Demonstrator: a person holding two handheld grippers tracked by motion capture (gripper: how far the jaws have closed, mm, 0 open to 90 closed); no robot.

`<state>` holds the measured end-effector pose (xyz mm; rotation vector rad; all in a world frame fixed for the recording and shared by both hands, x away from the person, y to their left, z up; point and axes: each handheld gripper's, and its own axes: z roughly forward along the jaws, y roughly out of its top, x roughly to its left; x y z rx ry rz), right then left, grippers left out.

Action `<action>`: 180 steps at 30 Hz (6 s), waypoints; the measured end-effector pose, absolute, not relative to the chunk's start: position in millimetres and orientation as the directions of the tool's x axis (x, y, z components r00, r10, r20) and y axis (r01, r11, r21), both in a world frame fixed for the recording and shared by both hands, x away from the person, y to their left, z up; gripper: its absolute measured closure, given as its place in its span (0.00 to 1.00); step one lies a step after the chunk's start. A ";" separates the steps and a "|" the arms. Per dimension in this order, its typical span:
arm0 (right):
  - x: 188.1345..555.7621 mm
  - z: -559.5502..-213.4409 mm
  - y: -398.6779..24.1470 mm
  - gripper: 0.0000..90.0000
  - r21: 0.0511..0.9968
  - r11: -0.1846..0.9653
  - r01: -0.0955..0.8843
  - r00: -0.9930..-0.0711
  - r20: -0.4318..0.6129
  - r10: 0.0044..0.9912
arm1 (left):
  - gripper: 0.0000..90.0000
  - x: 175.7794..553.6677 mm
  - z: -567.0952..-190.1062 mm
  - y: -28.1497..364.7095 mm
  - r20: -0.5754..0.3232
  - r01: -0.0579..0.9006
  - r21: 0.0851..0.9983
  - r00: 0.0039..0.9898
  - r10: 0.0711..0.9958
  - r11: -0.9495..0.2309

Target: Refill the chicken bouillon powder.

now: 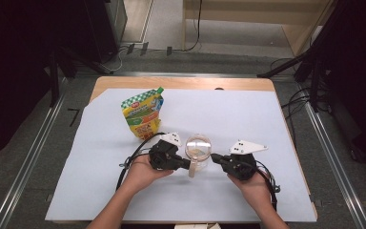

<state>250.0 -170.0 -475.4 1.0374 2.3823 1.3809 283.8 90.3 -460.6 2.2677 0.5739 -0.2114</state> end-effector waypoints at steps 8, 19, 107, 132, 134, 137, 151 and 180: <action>253.8 -476.4 -171.7 1.00 0.821 0.314 0.477 -0.714 0.154 0.683 | 1.00 281.3 -462.4 79.4 -0.327 0.467 0.657 0.884 0.334 -0.592; 249.9 -473.5 -178.3 1.00 0.820 0.292 0.493 -0.697 0.170 0.697 | 1.00 279.1 -463.4 64.1 -0.343 0.455 0.661 0.890 0.300 -0.596; 249.0 -481.0 -218.1 1.00 0.749 0.281 0.600 -0.654 0.258 0.711 | 0.47 300.4 -447.0 102.7 -0.291 0.460 0.685 0.883 0.367 -0.564; 296.0 -485.7 -224.4 1.00 0.775 0.235 0.586 -0.607 0.228 0.761 | 0.47 304.1 -448.8 101.7 -0.282 0.464 0.702 0.878 0.387 -0.541; 295.6 -484.7 -225.1 1.00 0.777 0.241 0.582 -0.612 0.223 0.759 | 0.46 304.4 -448.7 100.8 -0.279 0.460 0.706 0.880 0.386 -0.538; 291.7 -478.0 -230.0 1.00 0.778 0.251 0.576 -0.621 0.217 0.753 | 0.44 304.6 -448.2 97.7 -0.285 0.464 0.712 0.877 0.388 -0.527; 308.2 -483.9 -246.3 1.00 0.768 0.219 0.602 -0.557 0.207 0.804 | 0.33 317.5 -448.4 72.1 -0.315 0.461 0.709 0.884 0.346 -0.533; 310.3 -497.6 -208.0 1.00 0.740 0.302 0.601 -0.617 0.190 0.764 | 0.10 306.5 -463.1 39.0 -0.219 0.406 0.713 0.904 0.367 -0.572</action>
